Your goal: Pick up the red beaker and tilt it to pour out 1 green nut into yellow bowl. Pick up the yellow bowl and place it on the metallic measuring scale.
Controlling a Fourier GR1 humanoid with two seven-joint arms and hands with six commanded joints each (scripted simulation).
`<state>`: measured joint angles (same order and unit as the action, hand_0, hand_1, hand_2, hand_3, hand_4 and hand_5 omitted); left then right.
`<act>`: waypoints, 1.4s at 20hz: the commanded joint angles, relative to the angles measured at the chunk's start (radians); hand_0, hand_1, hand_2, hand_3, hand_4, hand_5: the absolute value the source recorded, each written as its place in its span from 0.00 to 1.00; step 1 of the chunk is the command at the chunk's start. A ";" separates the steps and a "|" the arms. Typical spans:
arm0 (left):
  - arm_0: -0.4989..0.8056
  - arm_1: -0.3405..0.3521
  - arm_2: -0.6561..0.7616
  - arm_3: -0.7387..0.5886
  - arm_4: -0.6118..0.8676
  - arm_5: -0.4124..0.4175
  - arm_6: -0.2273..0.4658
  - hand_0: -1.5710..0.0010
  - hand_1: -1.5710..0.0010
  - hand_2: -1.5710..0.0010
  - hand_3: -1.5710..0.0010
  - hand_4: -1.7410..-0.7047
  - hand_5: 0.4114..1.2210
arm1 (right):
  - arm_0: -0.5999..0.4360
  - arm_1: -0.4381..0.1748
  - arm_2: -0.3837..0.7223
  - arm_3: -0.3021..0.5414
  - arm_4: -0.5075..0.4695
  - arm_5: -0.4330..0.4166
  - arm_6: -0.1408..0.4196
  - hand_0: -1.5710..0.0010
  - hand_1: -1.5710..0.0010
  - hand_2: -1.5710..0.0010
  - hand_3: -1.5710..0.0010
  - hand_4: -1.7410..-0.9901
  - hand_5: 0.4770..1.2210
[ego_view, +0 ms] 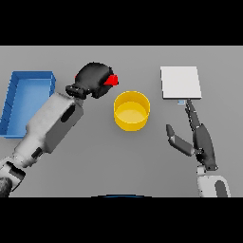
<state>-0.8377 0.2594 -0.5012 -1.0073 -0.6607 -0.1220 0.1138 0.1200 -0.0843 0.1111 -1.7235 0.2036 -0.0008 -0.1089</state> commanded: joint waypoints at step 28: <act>-0.432 -0.019 -0.597 0.274 -0.584 -0.177 -0.285 0.00 0.00 0.00 0.00 0.01 1.00 | -0.016 0.018 -0.019 0.002 -0.008 -0.029 0.003 1.00 1.00 1.00 1.00 0.81 0.14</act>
<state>-1.2695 0.2409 -1.0977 -0.7331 -1.2448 -0.3000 -0.1695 0.1031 -0.0669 0.0919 -1.7215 0.1951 -0.0304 -0.1065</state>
